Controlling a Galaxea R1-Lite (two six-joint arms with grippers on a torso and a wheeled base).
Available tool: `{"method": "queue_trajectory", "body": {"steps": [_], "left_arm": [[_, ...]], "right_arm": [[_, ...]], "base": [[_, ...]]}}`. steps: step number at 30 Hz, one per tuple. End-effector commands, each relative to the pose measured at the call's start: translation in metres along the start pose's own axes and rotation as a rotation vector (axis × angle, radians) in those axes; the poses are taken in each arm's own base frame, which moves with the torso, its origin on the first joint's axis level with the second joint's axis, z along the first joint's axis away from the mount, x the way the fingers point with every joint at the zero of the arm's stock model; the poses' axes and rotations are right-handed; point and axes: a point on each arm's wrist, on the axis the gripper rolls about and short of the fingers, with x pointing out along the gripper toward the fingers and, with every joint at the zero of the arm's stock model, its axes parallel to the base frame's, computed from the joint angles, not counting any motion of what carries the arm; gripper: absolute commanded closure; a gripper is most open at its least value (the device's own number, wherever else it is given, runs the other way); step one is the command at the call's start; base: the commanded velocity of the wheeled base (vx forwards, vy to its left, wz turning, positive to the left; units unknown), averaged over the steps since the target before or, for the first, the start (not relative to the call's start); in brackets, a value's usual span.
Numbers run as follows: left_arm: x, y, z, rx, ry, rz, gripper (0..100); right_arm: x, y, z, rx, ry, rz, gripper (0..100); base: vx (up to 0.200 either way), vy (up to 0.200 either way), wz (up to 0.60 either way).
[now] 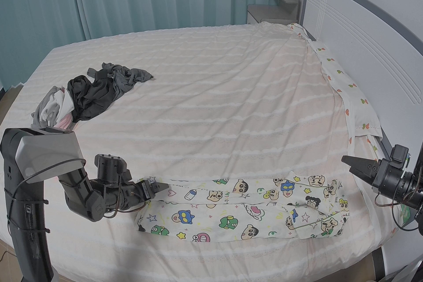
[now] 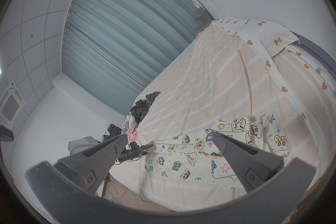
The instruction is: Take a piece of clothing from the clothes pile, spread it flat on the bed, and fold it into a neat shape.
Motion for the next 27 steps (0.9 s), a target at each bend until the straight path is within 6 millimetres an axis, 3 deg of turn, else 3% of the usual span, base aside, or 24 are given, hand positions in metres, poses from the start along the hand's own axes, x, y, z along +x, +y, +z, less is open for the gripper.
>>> {"method": "queue_trajectory", "body": {"steps": [1, 4, 5, 16, 27], "left_arm": [[0.008, -0.003, -0.004, 0.011, 0.016, -0.009, 0], [0.009, -0.003, -0.005, 0.022, 0.017, -0.008, 0], [0.009, -0.003, -0.005, 0.023, 0.018, -0.007, 100], [0.007, 0.0, -0.008, 0.018, 0.024, 0.007, 100], [-0.013, 0.0, -0.009, 0.008, 0.018, 0.017, 100]], "right_arm": [[0.0, 0.0, 0.0, 0.0, 0.002, 0.003, 0], [0.0, 0.0, -0.001, 0.0, 0.003, 0.002, 0], [0.0, 0.0, 0.0, 0.0, 0.002, 0.003, 0], [0.0, 0.0, -0.001, 0.001, 0.004, 0.001, 0], [0.001, -0.001, 0.001, 0.003, -0.002, -0.005, 0]], "base": [[0.0, 0.0, 0.0], [0.0, 0.0, 0.0], [0.0, 0.0, 0.0], [0.0, 0.0, 0.0], [0.0, 0.0, 0.0]]}}
